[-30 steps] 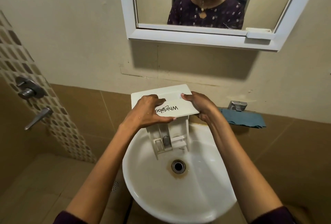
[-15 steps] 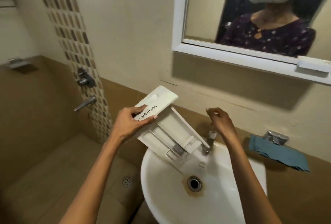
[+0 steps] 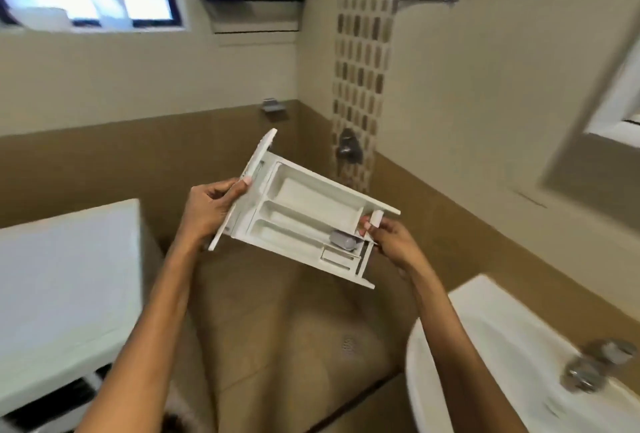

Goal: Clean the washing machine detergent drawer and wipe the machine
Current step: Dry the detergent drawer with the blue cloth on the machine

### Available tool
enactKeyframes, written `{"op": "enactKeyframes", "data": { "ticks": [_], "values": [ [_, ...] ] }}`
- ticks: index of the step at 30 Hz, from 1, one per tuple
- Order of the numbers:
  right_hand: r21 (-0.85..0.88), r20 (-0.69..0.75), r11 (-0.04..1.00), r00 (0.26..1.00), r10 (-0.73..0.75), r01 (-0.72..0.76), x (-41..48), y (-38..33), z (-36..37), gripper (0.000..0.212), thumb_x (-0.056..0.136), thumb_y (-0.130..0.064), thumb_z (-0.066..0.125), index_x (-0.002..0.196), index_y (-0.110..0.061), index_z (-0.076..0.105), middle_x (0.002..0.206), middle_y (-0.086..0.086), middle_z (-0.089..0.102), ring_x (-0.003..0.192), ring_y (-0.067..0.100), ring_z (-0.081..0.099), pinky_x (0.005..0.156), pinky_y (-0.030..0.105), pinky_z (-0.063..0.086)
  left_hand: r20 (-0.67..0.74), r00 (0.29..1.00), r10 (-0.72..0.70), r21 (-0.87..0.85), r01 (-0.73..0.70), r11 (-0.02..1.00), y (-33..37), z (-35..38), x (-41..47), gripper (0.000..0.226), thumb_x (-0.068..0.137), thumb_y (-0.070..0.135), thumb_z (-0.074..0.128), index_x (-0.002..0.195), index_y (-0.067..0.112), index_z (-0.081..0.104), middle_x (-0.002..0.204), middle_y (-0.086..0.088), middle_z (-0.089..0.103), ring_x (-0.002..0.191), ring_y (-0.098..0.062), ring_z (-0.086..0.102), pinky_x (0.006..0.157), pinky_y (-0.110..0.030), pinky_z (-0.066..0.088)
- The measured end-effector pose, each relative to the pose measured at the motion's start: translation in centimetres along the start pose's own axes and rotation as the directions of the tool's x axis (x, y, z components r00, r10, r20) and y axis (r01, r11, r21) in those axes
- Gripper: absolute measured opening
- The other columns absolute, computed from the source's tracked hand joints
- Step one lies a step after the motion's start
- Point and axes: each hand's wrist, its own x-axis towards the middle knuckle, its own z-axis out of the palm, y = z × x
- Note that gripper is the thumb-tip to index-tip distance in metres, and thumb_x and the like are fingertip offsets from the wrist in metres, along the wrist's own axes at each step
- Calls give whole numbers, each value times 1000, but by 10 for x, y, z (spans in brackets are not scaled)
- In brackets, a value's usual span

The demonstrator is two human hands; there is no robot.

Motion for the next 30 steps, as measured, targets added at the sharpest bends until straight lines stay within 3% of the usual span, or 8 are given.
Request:
{"op": "enactKeyframes", "data": {
  "ticks": [2,6,12,15,19,23,28,30],
  "values": [
    [-28,50,999,998,-31,32,8,-13,48,23,96,-2,46,112,4,60,87,7,62,68,8,56,61,16,43,-91,995,-44,-10,44,999,-1,-49,-2,19,89,20,60,106,14,64,50,17,64,45,4,60,42,-10,46],
    [-21,164,998,985,-54,58,12,-31,153,22,95,-5,49,112,-4,63,84,6,61,62,4,57,49,10,45,-243,957,-156,10,163,987,-9,-156,-15,22,88,36,59,80,17,66,47,11,63,37,-1,56,36,-12,42],
    [-51,306,997,951,-46,64,-1,-55,325,24,93,-15,55,113,-4,64,95,9,66,70,12,58,57,22,48,-438,866,-241,1,269,963,-26,-317,-39,29,82,46,64,73,18,66,70,-4,65,62,-21,60,60,-26,49],
    [-52,359,996,932,-44,67,-9,-64,401,23,93,-14,56,110,-1,65,93,10,66,69,15,59,65,28,50,-517,817,-256,-27,283,959,-31,-385,-50,28,83,43,65,72,17,66,67,-1,67,63,-19,61,60,-25,48],
    [-99,407,991,912,-45,93,-17,-74,485,24,93,-17,57,106,1,66,87,9,62,78,21,57,68,27,51,-603,741,-295,-54,331,942,-37,-456,-60,31,83,41,65,68,13,62,53,2,66,45,-10,61,46,-17,48],
    [-164,449,982,893,-7,90,-20,-75,554,15,93,-21,56,93,-7,61,70,6,56,72,30,62,83,50,54,-632,694,-344,-54,404,913,-46,-508,-67,40,82,48,64,82,7,65,70,-6,64,53,-16,59,49,-21,46],
    [-299,453,945,891,22,129,-26,-72,610,16,94,-18,54,88,-5,61,79,13,60,74,31,61,75,33,49,-679,614,-402,-71,491,868,-67,-555,-69,57,75,56,67,100,5,68,93,-14,70,80,-29,67,78,-37,53],
    [-345,459,928,888,35,142,-25,-67,626,18,93,-16,53,90,-1,64,81,14,61,80,30,61,74,32,46,-688,590,-423,-74,523,849,-78,-568,-68,62,73,58,67,104,4,67,99,-15,69,87,-30,67,78,-37,54]
  ]
}}
